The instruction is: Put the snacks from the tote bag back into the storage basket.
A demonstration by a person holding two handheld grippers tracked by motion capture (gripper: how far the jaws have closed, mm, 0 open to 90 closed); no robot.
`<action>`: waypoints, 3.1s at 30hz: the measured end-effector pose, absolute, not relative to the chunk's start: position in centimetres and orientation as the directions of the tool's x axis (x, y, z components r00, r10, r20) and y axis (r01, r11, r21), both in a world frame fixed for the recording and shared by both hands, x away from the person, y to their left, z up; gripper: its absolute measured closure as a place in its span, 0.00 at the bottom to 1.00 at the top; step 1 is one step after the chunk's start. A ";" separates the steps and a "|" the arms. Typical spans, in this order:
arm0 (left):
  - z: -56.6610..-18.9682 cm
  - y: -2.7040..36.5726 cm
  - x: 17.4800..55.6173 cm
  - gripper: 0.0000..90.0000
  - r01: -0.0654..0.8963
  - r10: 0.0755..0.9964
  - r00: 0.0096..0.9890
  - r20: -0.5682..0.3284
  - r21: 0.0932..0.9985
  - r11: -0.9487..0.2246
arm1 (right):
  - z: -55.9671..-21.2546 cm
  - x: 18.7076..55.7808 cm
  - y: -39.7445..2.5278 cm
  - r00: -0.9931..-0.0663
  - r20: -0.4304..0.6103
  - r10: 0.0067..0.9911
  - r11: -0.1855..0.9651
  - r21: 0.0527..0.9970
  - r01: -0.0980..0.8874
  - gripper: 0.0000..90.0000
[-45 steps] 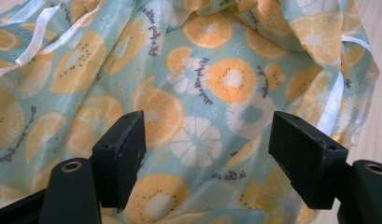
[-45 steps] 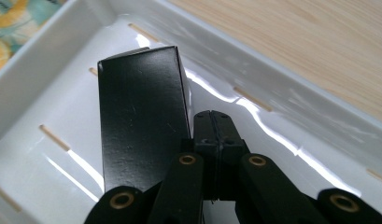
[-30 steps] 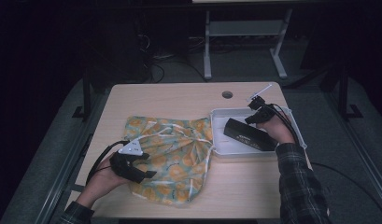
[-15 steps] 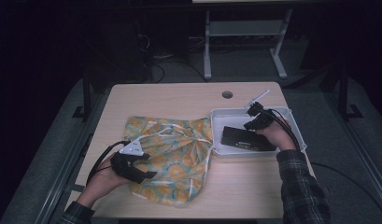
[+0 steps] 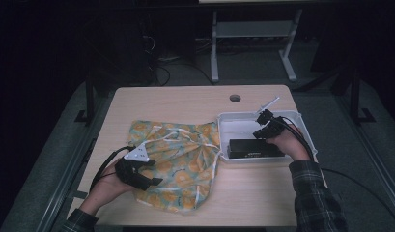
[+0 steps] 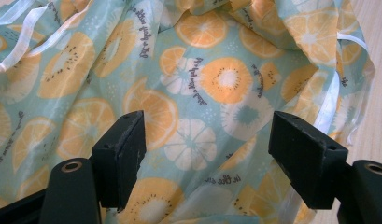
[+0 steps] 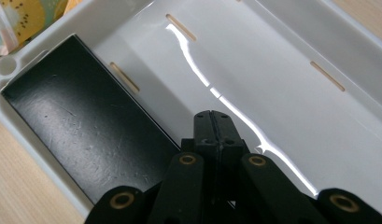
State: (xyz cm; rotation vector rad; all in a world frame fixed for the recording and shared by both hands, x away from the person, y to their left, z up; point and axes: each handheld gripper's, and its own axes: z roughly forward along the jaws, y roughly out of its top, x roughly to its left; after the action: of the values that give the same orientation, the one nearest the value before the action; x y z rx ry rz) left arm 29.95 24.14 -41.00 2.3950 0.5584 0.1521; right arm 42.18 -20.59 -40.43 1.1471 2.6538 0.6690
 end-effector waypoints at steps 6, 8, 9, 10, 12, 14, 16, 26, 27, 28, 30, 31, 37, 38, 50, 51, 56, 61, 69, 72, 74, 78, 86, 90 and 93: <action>-41.0 24.1 30.0 0.30 0.354 0.431 0.902 -0.036 0.634 -0.687 | -40.5 41.8 -20.8 -0.693 0.022 0.720 0.607 0.462 0.646 1.00; -41.0 24.1 29.9 0.30 0.356 0.433 0.900 -0.038 0.637 -0.684 | -40.4 41.7 -20.9 -0.694 0.023 0.720 0.607 0.463 0.646 1.00; -41.1 24.1 29.9 0.30 0.357 0.434 0.900 -0.039 0.638 -0.683 | -40.5 41.6 -20.9 -0.694 0.022 0.720 0.607 0.466 0.644 1.00; -41.1 24.1 29.9 0.30 0.356 0.433 0.900 -0.039 0.638 -0.683 | -40.4 41.6 -20.9 -0.694 0.023 0.720 0.608 0.463 0.645 1.00; -41.0 24.1 29.9 0.30 0.352 0.428 0.903 -0.035 0.634 -0.689 | -40.4 41.5 -21.0 -0.694 0.023 0.719 0.609 0.460 0.646 1.00; -41.0 24.1 29.9 0.30 0.352 0.429 0.903 -0.035 0.634 -0.688 | -40.4 41.4 -21.0 -0.695 0.025 0.718 0.609 0.460 0.646 1.00; -41.0 24.1 30.0 0.30 0.351 0.427 0.903 -0.035 0.633 -0.690 | -40.4 41.3 -21.1 -0.693 0.026 0.721 0.608 0.458 0.649 1.00; -41.0 24.0 29.9 0.30 0.351 0.427 0.903 -0.035 0.633 -0.690 | -40.2 40.9 -21.5 -0.684 0.030 0.729 0.589 0.481 0.649 0.99; -41.0 24.0 29.9 0.30 0.351 0.427 0.903 -0.035 0.633 -0.690 | -40.1 40.8 -21.7 -0.681 0.030 0.732 0.583 0.490 0.648 0.98; -41.0 24.0 29.9 0.30 0.351 0.428 0.903 -0.035 0.633 -0.690 | -40.0 40.7 -21.8 -0.679 0.028 0.734 0.580 0.496 0.647 0.97; -41.0 24.0 29.9 0.30 0.352 0.428 0.903 -0.036 0.634 -0.689 | -39.6 40.5 -22.1 -0.665 0.029 0.746 0.562 0.508 0.652 0.95; -41.0 23.9 29.8 0.30 0.350 0.427 0.904 -0.036 0.638 -0.686 | -39.4 40.3 -22.2 -0.661 0.035 0.749 0.553 0.516 0.654 0.92; -40.7 23.9 29.7 0.30 0.347 0.427 0.904 -0.035 0.645 -0.681 | -38.7 39.1 -22.3 -0.646 0.037 0.762 0.521 0.558 0.646 0.75; -40.7 24.0 29.7 0.30 0.347 0.428 0.903 -0.036 0.648 -0.678 | -38.5 38.8 -22.4 -0.639 0.038 0.768 0.510 0.566 0.647 0.71; -40.2 24.5 29.3 0.30 0.347 0.431 0.902 -0.033 0.651 -0.675 | -38.0 35.3 -22.1 -0.642 0.065 0.764 0.464 0.637 0.616 0.45; -40.1 24.6 29.3 0.30 0.342 0.427 0.904 -0.028 0.646 -0.682 | -38.1 34.9 -21.9 -0.646 0.060 0.761 0.468 0.639 0.610 0.43; -40.0 25.2 29.0 0.30 0.355 0.443 0.896 -0.033 0.651 -0.671 | -38.5 33.5 -21.6 -0.659 0.048 0.750 0.473 0.658 0.586 0.39; -39.8 26.0 28.3 0.30 0.369 0.462 0.886 -0.036 0.659 -0.656 | -39.1 31.8 -21.1 -0.679 0.032 0.734 0.484 0.677 0.555 0.37; -40.0 28.3 26.9 0.30 0.404 0.513 0.857 -0.043 0.673 -0.619 | -40.2 29.4 -20.8 -0.700 0.027 0.714 0.491 0.694 0.527 0.35; -40.0 29.4 26.3 0.30 0.421 0.536 0.843 -0.044 0.675 -0.606 | -40.7 28.6 -20.9 -0.701 0.034 0.713 0.490 0.690 0.532 0.34; -40.1 30.1 26.0 0.30 0.437 0.556 0.829 -0.052 0.680 -0.588 | -41.1 28.1 -20.9 -0.707 0.034 0.706 0.497 0.688 0.529 0.34; -40.3 31.8 25.5 0.30 0.457 0.587 0.808 -0.041 0.673 -0.581 | -41.7 27.1 -20.9 -0.706 0.037 0.707 0.499 0.681 0.536 0.34; -41.5 34.9 24.5 0.30 0.513 0.660 0.751 -0.023 0.650 -0.561 | -42.6 26.2 -21.3 -0.699 0.037 0.714 0.507 0.662 0.552 0.33; -42.2 35.6 24.3 0.30 0.532 0.670 0.742 -0.025 0.631 -0.565 | -43.0 25.9 -21.5 -0.695 0.039 0.718 0.513 0.646 0.566 0.33; -42.4 35.7 24.4 0.30 0.536 0.671 0.741 -0.028 0.627 -0.566 | -43.1 25.9 -21.4 -0.703 0.026 0.711 0.525 0.646 0.554 0.33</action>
State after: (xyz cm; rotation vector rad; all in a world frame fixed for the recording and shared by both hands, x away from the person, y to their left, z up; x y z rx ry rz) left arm 24.38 35.71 -42.39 2.3141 0.9053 0.2826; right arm 25.88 -21.42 -43.13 1.0678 2.5254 0.9402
